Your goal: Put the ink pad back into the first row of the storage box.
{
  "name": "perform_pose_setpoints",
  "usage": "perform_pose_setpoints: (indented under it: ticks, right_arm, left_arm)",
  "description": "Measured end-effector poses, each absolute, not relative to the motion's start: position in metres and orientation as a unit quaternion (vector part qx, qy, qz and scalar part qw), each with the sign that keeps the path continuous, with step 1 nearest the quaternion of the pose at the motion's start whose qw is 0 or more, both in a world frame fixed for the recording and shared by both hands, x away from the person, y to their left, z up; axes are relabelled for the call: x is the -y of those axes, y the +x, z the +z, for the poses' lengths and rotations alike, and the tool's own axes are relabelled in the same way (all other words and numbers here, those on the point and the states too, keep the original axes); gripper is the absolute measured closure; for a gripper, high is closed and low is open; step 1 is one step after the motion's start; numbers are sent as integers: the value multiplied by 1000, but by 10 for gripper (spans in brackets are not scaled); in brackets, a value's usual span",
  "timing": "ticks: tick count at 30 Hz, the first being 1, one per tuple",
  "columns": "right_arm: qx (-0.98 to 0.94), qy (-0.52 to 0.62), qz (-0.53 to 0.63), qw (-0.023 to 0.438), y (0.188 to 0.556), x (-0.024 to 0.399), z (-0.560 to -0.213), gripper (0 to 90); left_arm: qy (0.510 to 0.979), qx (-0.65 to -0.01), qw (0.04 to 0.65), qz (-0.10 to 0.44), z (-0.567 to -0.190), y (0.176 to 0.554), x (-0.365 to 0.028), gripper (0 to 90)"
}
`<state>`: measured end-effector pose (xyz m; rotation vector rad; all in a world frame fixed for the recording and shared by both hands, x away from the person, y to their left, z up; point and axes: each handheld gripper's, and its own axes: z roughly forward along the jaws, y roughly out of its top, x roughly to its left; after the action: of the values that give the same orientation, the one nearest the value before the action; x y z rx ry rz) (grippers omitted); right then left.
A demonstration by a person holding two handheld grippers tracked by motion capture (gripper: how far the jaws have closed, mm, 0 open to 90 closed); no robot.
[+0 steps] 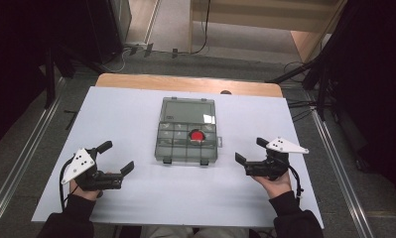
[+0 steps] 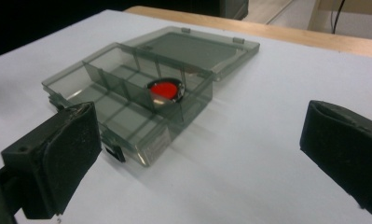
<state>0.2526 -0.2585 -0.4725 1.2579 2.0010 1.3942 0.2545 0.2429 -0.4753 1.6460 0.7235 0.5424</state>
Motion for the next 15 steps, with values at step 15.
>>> perform_pose_setpoints:
  ticks: [15]
  right_arm:
    - [-691,438,518,250,224,265,-496,0]
  left_arm:
    - [707,-310,592,233,-475,254,-243,0]
